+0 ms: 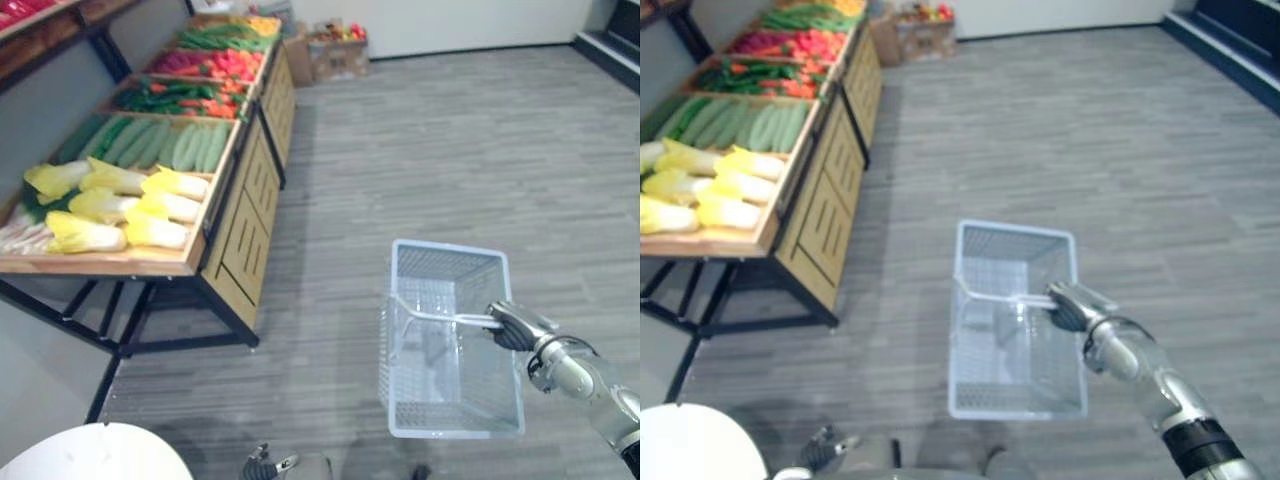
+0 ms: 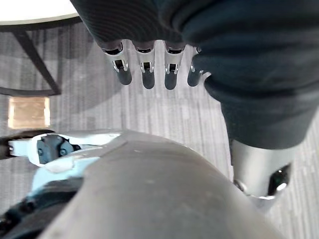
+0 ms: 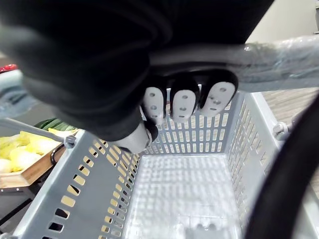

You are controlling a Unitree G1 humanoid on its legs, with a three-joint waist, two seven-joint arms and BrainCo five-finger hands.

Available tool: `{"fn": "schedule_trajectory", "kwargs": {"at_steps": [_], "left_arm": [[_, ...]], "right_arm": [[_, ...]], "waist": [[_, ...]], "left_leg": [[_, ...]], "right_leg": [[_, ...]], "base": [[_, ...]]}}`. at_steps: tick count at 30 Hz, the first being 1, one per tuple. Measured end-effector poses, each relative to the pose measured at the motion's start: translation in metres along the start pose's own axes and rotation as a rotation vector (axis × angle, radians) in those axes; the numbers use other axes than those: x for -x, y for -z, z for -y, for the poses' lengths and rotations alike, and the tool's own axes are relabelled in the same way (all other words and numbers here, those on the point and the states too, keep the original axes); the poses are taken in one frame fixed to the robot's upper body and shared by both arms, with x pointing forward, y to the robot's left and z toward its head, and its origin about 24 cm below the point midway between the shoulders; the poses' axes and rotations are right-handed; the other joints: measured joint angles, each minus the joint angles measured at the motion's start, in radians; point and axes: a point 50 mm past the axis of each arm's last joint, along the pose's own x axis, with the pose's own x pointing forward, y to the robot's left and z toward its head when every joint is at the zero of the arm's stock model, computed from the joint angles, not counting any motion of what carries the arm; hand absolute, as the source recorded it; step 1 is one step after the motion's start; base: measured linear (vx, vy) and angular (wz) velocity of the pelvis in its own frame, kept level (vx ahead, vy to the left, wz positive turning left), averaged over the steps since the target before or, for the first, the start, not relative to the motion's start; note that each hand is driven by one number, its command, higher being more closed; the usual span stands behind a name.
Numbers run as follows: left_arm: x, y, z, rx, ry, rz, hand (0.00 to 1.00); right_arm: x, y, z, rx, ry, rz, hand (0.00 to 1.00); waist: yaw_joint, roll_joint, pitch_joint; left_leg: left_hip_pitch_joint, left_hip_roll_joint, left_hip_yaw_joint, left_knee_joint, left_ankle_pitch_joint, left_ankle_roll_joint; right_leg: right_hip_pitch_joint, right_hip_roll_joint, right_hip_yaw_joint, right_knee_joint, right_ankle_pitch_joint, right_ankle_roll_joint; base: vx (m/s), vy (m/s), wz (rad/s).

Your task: Pick vegetable in the basket

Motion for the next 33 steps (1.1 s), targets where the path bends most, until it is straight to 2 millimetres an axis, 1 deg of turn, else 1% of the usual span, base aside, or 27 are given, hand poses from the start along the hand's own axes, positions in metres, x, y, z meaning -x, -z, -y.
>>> {"fn": "schedule_trajectory", "kwargs": {"at_steps": [2, 4, 5, 7, 8, 9, 10, 11, 12, 13, 14, 15, 16, 17, 18, 19, 20, 21, 22, 23, 24, 25, 26, 28, 31, 32, 33], "left_arm": [[0.000, 0.001, -0.001, -0.002, -0.002, -0.005, 0.00], [0.001, 0.004, -0.001, -0.006, -0.002, -0.014, 0.00], [0.003, 0.010, 0.000, -0.012, 0.002, -0.030, 0.00], [0.006, 0.017, 0.002, -0.013, 0.006, -0.048, 0.00], [0.008, 0.021, 0.002, -0.011, 0.008, -0.063, 0.00], [0.008, 0.021, 0.002, -0.006, 0.001, -0.063, 0.00], [0.007, 0.020, -0.001, -0.007, -0.006, -0.060, 0.00], [0.007, 0.020, -0.002, 0.004, -0.010, -0.060, 0.00], [0.008, 0.022, -0.003, 0.021, -0.019, -0.068, 0.00], [0.009, 0.024, -0.004, 0.027, -0.024, -0.072, 0.00], [0.009, 0.025, -0.005, 0.030, -0.029, -0.075, 0.00], [0.010, 0.027, -0.008, 0.030, -0.038, -0.081, 0.00], [0.011, 0.030, -0.011, 0.021, -0.045, -0.090, 0.00], [0.012, 0.032, -0.012, 0.008, -0.041, -0.094, 0.00], [0.013, 0.034, -0.013, -0.026, -0.032, -0.104, 0.00], [0.013, 0.034, -0.014, -0.048, -0.034, -0.110, 0.00], [0.012, 0.033, -0.015, -0.059, -0.034, -0.108, 0.00], [0.010, 0.027, -0.016, -0.077, -0.030, -0.094, 0.00], [0.006, 0.019, -0.016, -0.078, -0.028, -0.073, 0.00], [0.004, 0.014, -0.014, -0.079, -0.025, -0.060, 0.00], [0.002, 0.007, -0.013, -0.078, -0.020, -0.041, 0.00], [0.000, 0.002, -0.012, -0.080, -0.016, -0.024, 0.00], [-0.001, -0.001, -0.011, -0.079, -0.014, -0.014, 0.00], [-0.002, -0.008, -0.010, -0.076, -0.013, 0.014, 0.00], [-0.001, -0.004, -0.011, -0.065, -0.014, 0.003, 0.00], [0.002, 0.004, -0.013, -0.057, -0.023, -0.020, 0.00], [0.002, 0.006, -0.014, -0.055, -0.025, -0.025, 0.00]], "right_arm": [[0.002, 0.001, -0.003, -0.005, -0.006, -0.008, 1.00], [0.003, 0.002, -0.005, -0.010, -0.009, -0.013, 1.00], [0.002, 0.002, -0.006, -0.016, -0.007, -0.015, 1.00], [0.003, 0.003, -0.008, -0.021, -0.011, -0.019, 1.00], [0.003, 0.004, -0.012, -0.035, -0.016, -0.030, 1.00], [0.002, 0.004, -0.020, -0.063, -0.027, -0.041, 1.00], [0.002, 0.005, -0.021, -0.063, -0.032, -0.044, 1.00], [0.003, 0.007, -0.022, -0.062, -0.037, -0.053, 1.00], [0.003, 0.007, -0.023, -0.062, -0.041, -0.051, 1.00], [0.003, 0.006, -0.024, -0.066, -0.042, -0.051, 1.00], [0.003, 0.006, -0.024, -0.070, -0.040, -0.049, 1.00], [0.001, 0.002, -0.027, -0.091, -0.035, -0.041, 1.00], [-0.002, -0.004, -0.035, -0.122, -0.038, -0.032, 1.00], [-0.003, -0.007, -0.039, -0.137, -0.042, -0.026, 1.00], [-0.004, -0.013, -0.045, -0.161, -0.049, -0.012, 1.00], [-0.003, -0.014, -0.050, -0.173, -0.055, -0.008, 1.00], [-0.001, -0.015, -0.051, -0.175, -0.057, -0.006, 1.00], [-0.001, -0.015, -0.048, -0.173, -0.029, -0.002, 1.00], [-0.001, -0.013, -0.040, -0.168, 0.004, -0.008, 1.00], [0.002, -0.010, -0.039, -0.168, 0.008, -0.018, 1.00], [0.007, -0.007, -0.043, -0.174, 0.002, -0.038, 1.00], [0.009, -0.006, -0.044, -0.176, -0.001, -0.050, 1.00], [0.009, -0.005, -0.044, -0.176, -0.004, -0.055, 1.00], [0.012, -0.004, -0.048, -0.181, -0.012, -0.066, 1.00], [0.014, -0.003, -0.050, -0.185, -0.023, -0.072, 1.00], [0.015, -0.003, -0.051, -0.186, -0.023, -0.071, 1.00], [0.015, -0.003, -0.051, -0.186, -0.022, -0.071, 1.00]], "waist": [[0.005, -0.005, 0.003], [0.007, -0.010, 0.004], [0.012, -0.008, 0.003], [0.024, 0.009, -0.003], [0.038, 0.028, -0.007], [0.050, 0.000, -0.007], [0.054, -0.006, -0.005], [0.058, -0.010, -0.006], [0.059, -0.016, -0.007], [0.059, -0.024, -0.011], [0.062, -0.033, -0.014], [0.062, -0.045, -0.014], [0.058, -0.056, -0.012], [0.058, -0.060, -0.013], [0.051, -0.064, -0.014], [0.036, -0.064, -0.014], [0.026, -0.062, -0.015], [0.010, -0.062, -0.015], [-0.007, -0.061, -0.014], [-0.013, -0.061, -0.014], [-0.023, -0.059, -0.012], [-0.031, -0.058, -0.010], [-0.032, -0.060, -0.011], [-0.031, -0.054, -0.008], [-0.021, -0.070, -0.015], [-0.018, -0.075, -0.018], [-0.018, -0.081, -0.021]], "left_leg": [[-0.063, -0.020, 0.076, -0.119, -0.027, -0.005], [-0.078, -0.057, 0.158, -0.365, -0.028, -0.013], [-0.054, -0.114, 0.190, -0.686, 0.021, -0.025], [-0.028, -0.138, 0.179, -0.912, 0.095, -0.043], [-0.016, -0.135, 0.171, -0.958, 0.198, 0.000], [-0.004, -0.160, 0.183, -0.942, 0.203, 0.053], [-0.005, -0.171, 0.184, -0.927, 0.190, 0.071], [-0.010, -0.186, 0.187, -0.871, 0.151, 0.112], [0.003, -0.201, 0.190, -0.854, 0.124, 0.141], [0.015, -0.213, 0.190, -0.853, 0.106, 0.143], [0.040, -0.232, 0.190, -0.862, 0.082, 0.145], [0.090, -0.253, 0.188, -0.891, 0.049, 0.134], [0.155, -0.266, 0.186, -0.936, 0.027, 0.129], [0.192, -0.267, 0.183, -0.958, 0.019, 0.124], [0.258, -0.268, 0.171, -0.981, -0.001, 0.116], [0.324, -0.269, 0.149, -0.989, -0.006, 0.131], [0.352, -0.269, 0.129, -0.992, -0.013, 0.139], [0.403, -0.269, 0.091, -0.998, -0.020, 0.149], [0.442, -0.269, 0.043, -1.007, -0.023, 0.152], [0.459, -0.267, 0.015, -1.006, -0.023, 0.152], [0.493, -0.258, -0.037, -1.005, -0.023, 0.153], [0.522, -0.249, -0.075, -1.001, -0.027, 0.156], [0.529, -0.242, -0.093, -0.993, -0.035, 0.154], [0.525, -0.207, -0.148, -0.931, -0.104, 0.106], [0.525, -0.177, -0.217, -0.871, -0.202, 0.060], [0.525, -0.160, -0.262, -0.822, -0.262, 0.042], [0.527, -0.156, -0.269, -0.811, -0.273, 0.040]], "right_leg": [[0.054, -0.001, -0.022, -0.024, -0.026, 0.014], [0.093, -0.008, -0.040, -0.045, -0.048, 0.035], [0.134, -0.008, -0.043, -0.082, -0.059, 0.053], [0.165, 0.012, -0.034, -0.118, -0.060, 0.055], [0.202, 0.030, -0.009, -0.143, -0.064, 0.061], [0.214, 0.011, 0.012, -0.143, -0.060, 0.059], [0.213, 0.001, 0.025, -0.133, -0.047, 0.066], [0.203, -0.022, 0.077, -0.076, -0.018, 0.087], [0.198, -0.039, 0.105, -0.026, -0.013, 0.097], [0.188, -0.051, 0.116, 0.017, -0.012, 0.098], [0.162, -0.070, 0.130, 0.101, -0.007, 0.107], [0.095, -0.095, 0.161, 0.287, 0.028, 0.161], [-0.009, -0.113, 0.206, 0.524, 0.158, 0.270], [-0.066, -0.112, 0.231, 0.648, 0.226, 0.296], [-0.179, -0.105, 0.256, 0.898, 0.261, 0.318], [-0.256, -0.102, 0.231, 1.067, 0.225, 0.252], [-0.287, -0.099, 0.216, 1.117, 0.198, 0.210], [-0.349, -0.096, 0.192, 1.154, 0.151, 0.139], [-0.394, -0.099, 0.169, 1.119, 0.112, 0.078], [-0.409, -0.101, 0.160, 1.083, 0.099, 0.059], [-0.427, -0.099, 0.150, 0.987, 0.085, 0.038], [-0.436, -0.098, 0.159, 0.867, 0.083, 0.036], [-0.435, -0.096, 0.167, 0.789, 0.084, 0.036], [-0.420, -0.064, 0.279, 0.415, 0.106, 0.069], [-0.412, -0.076, 0.416, 0.141, 0.134, 0.110], [-0.397, -0.097, 0.469, 0.035, 0.140, 0.123], [-0.393, -0.101, 0.479, 0.020, 0.140, 0.123]], "base": [[0.34, -0.024, 0.27], [0.41, 0.053, 0.19], [0.48, 0.100, 0.05], [0.47, 0.120, -0.11], [0.55, 0.154, -0.12], [0.54, 0.163, -0.03], [0.63, 0.220, 0.22], [0.60, 0.251, 0.24], [0.50, 0.217, 0.25], [0.39, 0.153, 0.16], [0.36, 0.126, 0.11], [0.52, 0.190, 0.04], [0.40, 0.158, -0.05], [0.49, 0.154, -0.09], [0.43, 0.102, 0.05], [0.55, 0.080, 0.21], [0.49, 0.009, 0.58], [0.58, -0.026, 0.82], [0.38, -0.036, 0.93], [0.44, -0.086, 1.14], [0.43, -0.111, 1.23], [0.51, -0.138, 1.20], [0.41, -0.143, 1.09], [0.40, -0.205, 1.09], [0.47, -0.371, 0.91], [0.47, -0.450, 0.73], [0.48, -0.512, 0.93]]}}
